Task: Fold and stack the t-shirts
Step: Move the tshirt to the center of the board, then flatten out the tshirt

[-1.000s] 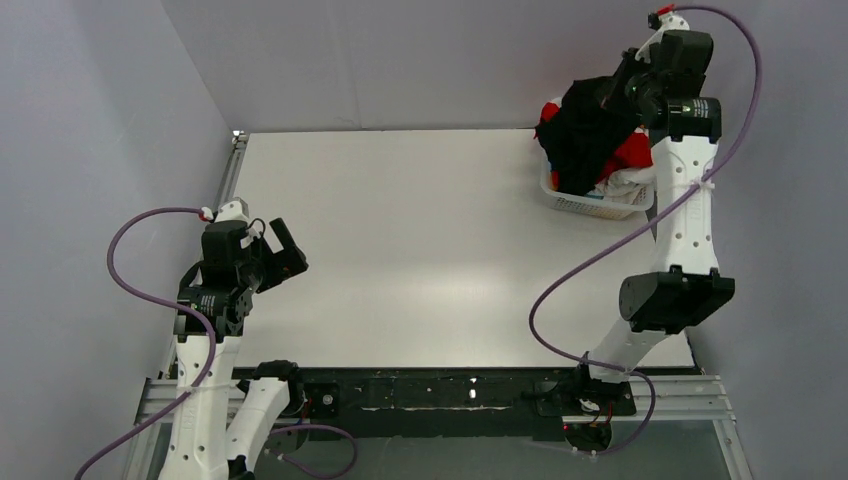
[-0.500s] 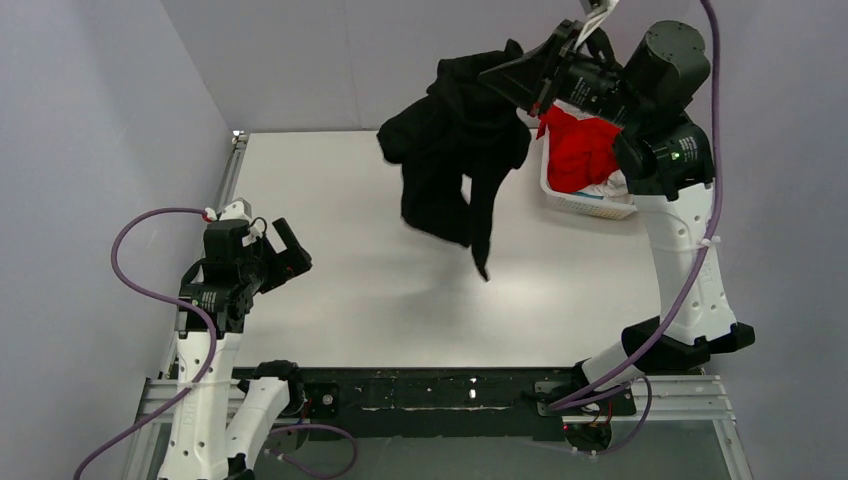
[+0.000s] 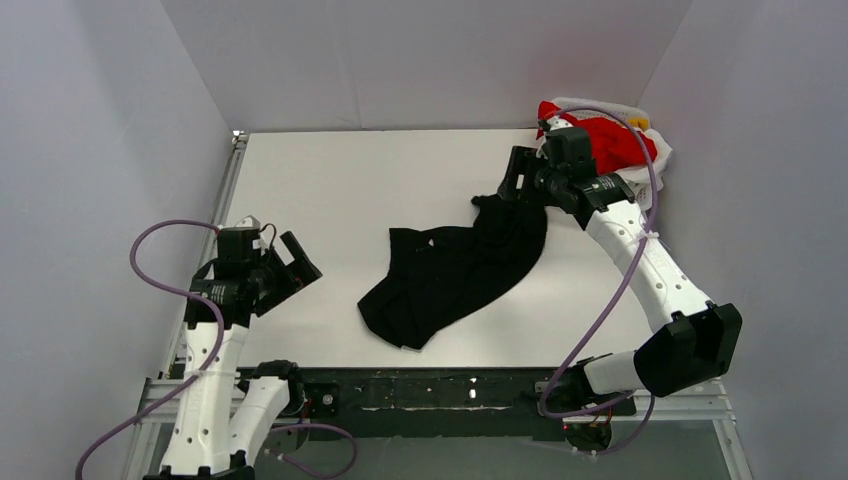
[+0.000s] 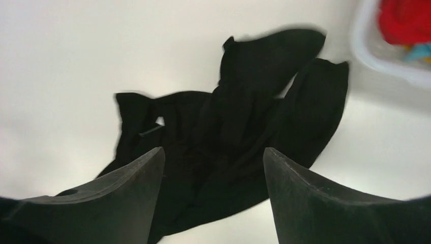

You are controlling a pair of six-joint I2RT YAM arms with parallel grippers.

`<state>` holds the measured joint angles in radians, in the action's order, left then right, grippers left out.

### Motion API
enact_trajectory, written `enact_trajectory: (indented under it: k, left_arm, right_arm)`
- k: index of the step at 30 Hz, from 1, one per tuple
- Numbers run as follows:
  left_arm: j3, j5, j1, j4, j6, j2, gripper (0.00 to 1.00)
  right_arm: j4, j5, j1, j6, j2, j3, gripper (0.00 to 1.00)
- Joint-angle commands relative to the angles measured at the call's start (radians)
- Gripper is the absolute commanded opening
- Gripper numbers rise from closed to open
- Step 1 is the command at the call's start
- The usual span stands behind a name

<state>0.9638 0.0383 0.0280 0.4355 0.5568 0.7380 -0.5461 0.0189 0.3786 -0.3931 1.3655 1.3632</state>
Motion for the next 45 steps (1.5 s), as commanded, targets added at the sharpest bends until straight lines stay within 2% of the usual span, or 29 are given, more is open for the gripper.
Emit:
enact_trajectory:
  k: [1, 4, 6, 10, 12, 16, 18, 23, 30, 31, 32, 33, 36, 40, 45]
  left_arm:
    - [-0.043, 0.24, -0.003, 0.014, 0.08, 0.129, 0.99]
    - [-0.078, 0.397, 0.013, -0.043, 0.118, 0.236, 0.99]
    - [-0.094, 0.422, 0.067, -0.059, 0.111, 0.294, 0.99]
    - [-0.113, 0.343, 0.25, -0.063, 0.08, 0.395, 0.99]
    - [-0.137, 0.317, 0.303, -0.092, 0.094, 0.44, 0.99]
    - [-0.204, 0.321, 0.318, -0.219, 0.153, 0.543, 0.99]
    - [-0.209, 0.318, 0.319, -0.262, 0.167, 0.597, 0.99]
    - [-0.168, 0.25, 0.369, -0.284, 0.171, 0.711, 0.99]
    - [-0.136, 0.205, 0.45, -0.305, 0.169, 0.878, 0.78]
    - [-0.134, 0.197, 0.461, -0.31, 0.169, 0.89, 0.71]
    - [-0.13, 0.189, 0.469, -0.316, 0.169, 0.902, 0.63]
    - [-0.127, 0.182, 0.475, -0.326, 0.173, 0.911, 0.5]
    - [-0.102, 0.179, 0.477, -0.355, 0.189, 0.941, 0.0]
    - [-0.027, 0.178, 0.478, -0.307, 0.163, 0.952, 0.0]
    - [-0.027, 0.162, 0.478, -0.275, 0.141, 0.886, 0.0]
  right_arm:
    - [-0.062, -0.243, -0.014, 0.007, -0.051, -0.018, 0.82]
    - [-0.028, -0.197, -0.012, 0.033, -0.105, -0.103, 0.84]
    - [-0.033, -0.162, -0.012, 0.046, -0.132, -0.147, 0.85]
    - [-0.046, -0.115, -0.012, 0.045, -0.173, -0.24, 0.86]
    - [-0.019, -0.057, -0.012, 0.047, -0.191, -0.296, 0.86]
    - [0.031, -0.026, -0.011, 0.038, -0.171, -0.323, 0.87]
    - [0.035, -0.059, -0.012, 0.03, -0.132, -0.299, 0.87]
    - [0.06, -0.099, -0.011, -0.024, -0.012, -0.231, 0.86]
    - [0.061, -0.192, -0.01, -0.075, 0.108, -0.191, 0.85]
    - [0.077, -0.179, -0.01, -0.075, 0.115, -0.199, 0.84]
    - [0.089, -0.166, -0.01, -0.077, 0.124, -0.201, 0.83]
    - [0.096, -0.15, -0.01, -0.078, 0.133, -0.2, 0.82]
    - [0.103, -0.154, -0.009, -0.093, 0.183, -0.176, 0.78]
    - [0.065, -0.236, -0.009, -0.15, 0.277, -0.098, 0.76]
    - [0.016, -0.288, -0.008, -0.199, 0.384, 0.002, 0.75]
